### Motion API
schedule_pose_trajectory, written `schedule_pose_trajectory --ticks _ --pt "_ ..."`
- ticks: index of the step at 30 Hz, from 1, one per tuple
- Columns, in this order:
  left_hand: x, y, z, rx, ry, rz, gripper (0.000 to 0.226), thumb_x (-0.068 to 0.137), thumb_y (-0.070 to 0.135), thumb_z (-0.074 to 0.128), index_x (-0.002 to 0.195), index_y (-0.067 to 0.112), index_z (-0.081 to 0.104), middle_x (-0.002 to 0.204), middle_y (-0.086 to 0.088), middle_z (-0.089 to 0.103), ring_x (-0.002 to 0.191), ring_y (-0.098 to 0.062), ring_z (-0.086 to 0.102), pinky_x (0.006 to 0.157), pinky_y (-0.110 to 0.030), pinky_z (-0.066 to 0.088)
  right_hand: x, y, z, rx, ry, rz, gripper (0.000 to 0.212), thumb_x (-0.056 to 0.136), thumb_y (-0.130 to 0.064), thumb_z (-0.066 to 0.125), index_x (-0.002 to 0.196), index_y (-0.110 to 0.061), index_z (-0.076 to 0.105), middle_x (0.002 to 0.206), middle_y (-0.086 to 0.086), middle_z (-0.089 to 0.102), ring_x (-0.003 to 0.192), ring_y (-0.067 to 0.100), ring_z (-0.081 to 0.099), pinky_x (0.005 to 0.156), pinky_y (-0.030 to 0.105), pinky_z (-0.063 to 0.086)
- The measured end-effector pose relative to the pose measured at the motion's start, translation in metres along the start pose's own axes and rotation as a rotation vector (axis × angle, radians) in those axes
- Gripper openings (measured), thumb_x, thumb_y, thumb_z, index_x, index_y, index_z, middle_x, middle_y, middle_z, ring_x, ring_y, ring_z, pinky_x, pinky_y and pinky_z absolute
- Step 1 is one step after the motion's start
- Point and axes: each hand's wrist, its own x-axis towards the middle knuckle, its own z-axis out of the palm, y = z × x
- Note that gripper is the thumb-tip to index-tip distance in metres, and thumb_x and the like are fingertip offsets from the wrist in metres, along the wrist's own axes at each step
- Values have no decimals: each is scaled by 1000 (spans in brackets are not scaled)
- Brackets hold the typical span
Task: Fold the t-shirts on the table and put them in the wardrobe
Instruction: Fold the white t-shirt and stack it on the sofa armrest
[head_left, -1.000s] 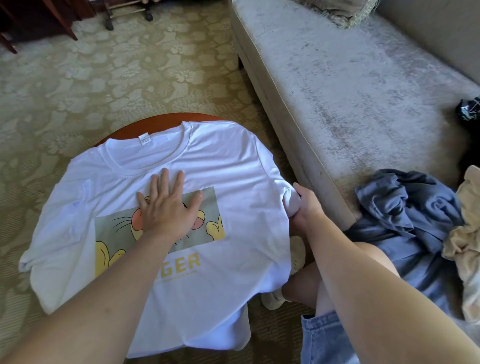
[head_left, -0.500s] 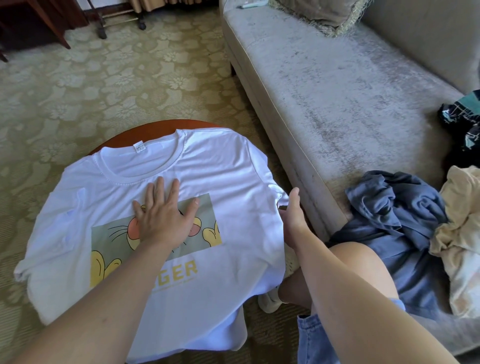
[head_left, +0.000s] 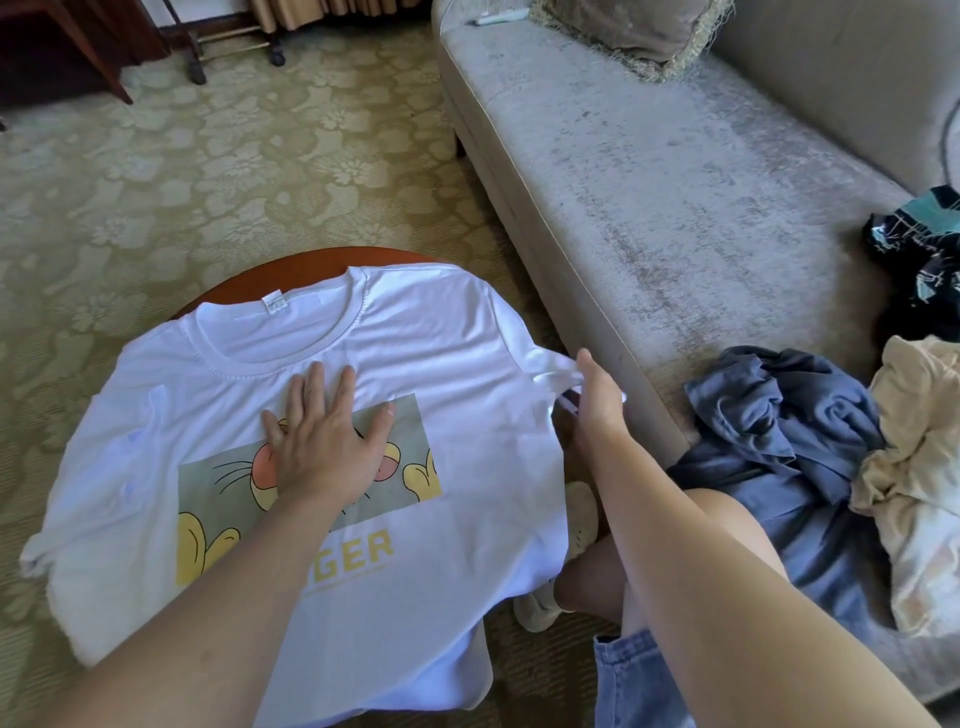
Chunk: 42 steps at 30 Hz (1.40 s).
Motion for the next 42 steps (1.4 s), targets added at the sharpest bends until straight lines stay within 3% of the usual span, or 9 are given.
schedule_pose_trajectory --ticks 3,7,11,17,25,30,34,39,42 --pt "-1 1 0 -6 2 4 75 91 72 14 156 35 4 164 3 -10 150 -17 -13 119 -53 -5 -15 -26 23 -308 28 -316 69 91 -48 54 148 -13 37 149 9 41 138 23 37 116 40 28" --pt "0 1 -4 -41 -18 9 75 91 72 18 155 36 5 164 4 -10 150 -18 -13 118 -53 -5 -57 -35 67 -1157 -213 -838 64 95 -47 49 143 -5 42 147 22 40 137 34 34 114 42 25" --pt "4 -6 -14 -216 -23 22 64 93 57 44 150 31 29 164 0 8 150 -20 3 119 -54 6 -81 -3 78 -1737 -489 -824 48 96 -44 50 134 -15 53 162 2 15 149 25 9 119 52 3" --pt "-6 -63 -30 -198 155 -93 57 93 35 53 146 22 37 158 -5 22 147 -26 11 117 -53 13 -95 15 78 -1475 -382 -966 14 87 -24 63 84 -11 69 139 9 53 121 36 53 105 44 35" --pt "-27 -113 -12 -96 19 -245 61 97 54 27 151 26 23 162 -6 7 149 -25 2 116 -56 8 -86 13 96 -1647 -236 -809 64 88 -20 55 147 -20 33 129 7 53 116 31 51 96 42 39" --pt "-31 -112 -6 -92 59 -230 65 97 56 23 155 27 15 164 -5 0 150 -24 -4 117 -56 -2 -81 25 81 -1408 -213 -1149 5 77 -4 60 74 -7 63 71 2 52 72 35 57 64 30 30" --pt "-31 -112 -3 -116 132 -213 59 98 49 30 151 23 30 162 -7 12 149 -27 2 116 -56 -4 -82 33 73 -1211 -215 -1212 16 85 -14 59 83 -4 71 77 7 63 67 31 61 60 37 49" --pt "-34 -74 -14 -299 401 135 47 84 39 37 98 10 70 100 -10 66 100 -35 55 89 -45 43 -88 30 76 -1107 -207 -1116 34 95 -25 45 79 -4 67 69 9 64 64 30 58 58 41 49" --pt "-41 -23 -30 -618 162 139 38 92 39 49 113 13 66 97 0 70 99 -27 60 78 -33 45 -85 25 74 -1097 -180 -972 34 101 -26 42 84 -5 64 67 12 63 66 35 59 61 43 50"
